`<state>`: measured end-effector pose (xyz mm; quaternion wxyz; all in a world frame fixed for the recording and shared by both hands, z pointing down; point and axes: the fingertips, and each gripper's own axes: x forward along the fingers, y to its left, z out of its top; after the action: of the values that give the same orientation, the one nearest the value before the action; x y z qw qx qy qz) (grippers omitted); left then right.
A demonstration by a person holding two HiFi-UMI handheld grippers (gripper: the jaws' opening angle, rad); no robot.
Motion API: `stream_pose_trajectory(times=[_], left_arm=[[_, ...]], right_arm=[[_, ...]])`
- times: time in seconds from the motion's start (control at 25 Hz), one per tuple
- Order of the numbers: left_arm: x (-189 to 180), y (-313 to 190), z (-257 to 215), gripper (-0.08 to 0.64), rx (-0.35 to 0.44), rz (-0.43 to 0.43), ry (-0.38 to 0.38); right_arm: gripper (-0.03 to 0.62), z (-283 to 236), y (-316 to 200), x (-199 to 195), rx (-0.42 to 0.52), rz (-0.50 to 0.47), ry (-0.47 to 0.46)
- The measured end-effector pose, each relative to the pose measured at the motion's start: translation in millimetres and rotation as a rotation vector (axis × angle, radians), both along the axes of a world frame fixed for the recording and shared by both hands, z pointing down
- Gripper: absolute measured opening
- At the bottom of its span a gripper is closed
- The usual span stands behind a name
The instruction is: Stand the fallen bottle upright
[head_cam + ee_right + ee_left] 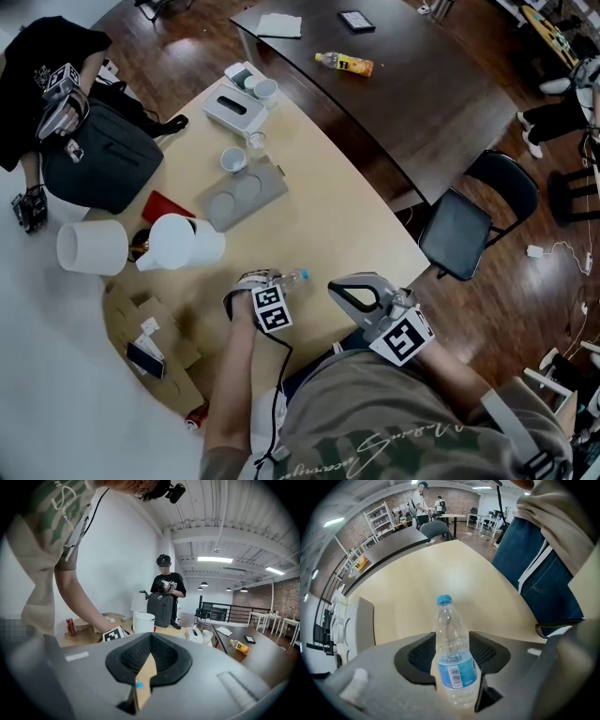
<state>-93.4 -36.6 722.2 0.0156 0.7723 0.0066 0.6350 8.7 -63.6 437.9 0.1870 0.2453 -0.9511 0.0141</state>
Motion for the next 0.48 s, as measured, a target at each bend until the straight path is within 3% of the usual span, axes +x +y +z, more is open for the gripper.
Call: stream_pose_trajectory(times=[0.2,0.48], left_arm=[[1,-6,5,0.252,-0.048,-0.052,-0.045],[3,-9,30,0.307,-0.052,-0.026,-0.103]], right_arm=[[0.005,5,0,-4,-0.015,-0.022,0.002],[0.005,5,-10,6,-0.024,0.002,-0.019]])
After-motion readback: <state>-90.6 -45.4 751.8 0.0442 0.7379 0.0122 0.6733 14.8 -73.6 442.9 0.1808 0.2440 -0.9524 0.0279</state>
